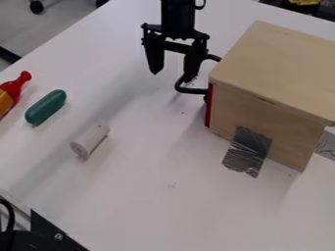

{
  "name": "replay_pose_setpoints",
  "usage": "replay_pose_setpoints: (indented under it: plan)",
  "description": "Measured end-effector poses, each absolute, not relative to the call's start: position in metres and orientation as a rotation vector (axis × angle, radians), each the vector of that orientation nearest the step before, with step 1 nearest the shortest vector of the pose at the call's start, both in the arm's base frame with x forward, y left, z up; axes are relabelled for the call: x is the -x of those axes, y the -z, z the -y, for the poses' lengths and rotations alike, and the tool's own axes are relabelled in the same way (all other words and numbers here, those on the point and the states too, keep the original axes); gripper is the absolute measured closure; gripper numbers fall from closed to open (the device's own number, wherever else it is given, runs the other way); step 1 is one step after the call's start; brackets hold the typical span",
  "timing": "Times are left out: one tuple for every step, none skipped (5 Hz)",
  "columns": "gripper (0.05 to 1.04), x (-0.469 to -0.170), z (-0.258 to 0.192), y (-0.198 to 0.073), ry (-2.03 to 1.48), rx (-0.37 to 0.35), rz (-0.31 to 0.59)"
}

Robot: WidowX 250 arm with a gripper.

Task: Open the drawer

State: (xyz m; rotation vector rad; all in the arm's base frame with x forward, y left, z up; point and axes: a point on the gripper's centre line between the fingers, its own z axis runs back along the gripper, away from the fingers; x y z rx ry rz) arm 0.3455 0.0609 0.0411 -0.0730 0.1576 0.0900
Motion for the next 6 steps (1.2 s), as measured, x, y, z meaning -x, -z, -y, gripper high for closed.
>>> replay_pose_setpoints:
  plan:
    - [0.084, -0.351, -0.062, -0.027, -0.103, 0.067, -0.153]
    - [0.083, -0.354, -0.060, -0.017, -0.106, 0.044, -0.164]
    - [0.131, -0.358, -0.061, -0.008, -0.118, 0.037, -0.170]
    - [0.413, -0.361, -0.057, -0.002, -0.130, 0.035, -0.165]
    - [0.697, -0.365, -0.054, -0.001, -0.123, 0.035, -0.162]
    - [0.866, -0.367, -0.060, -0.003, -0.133, 0.038, -0.169]
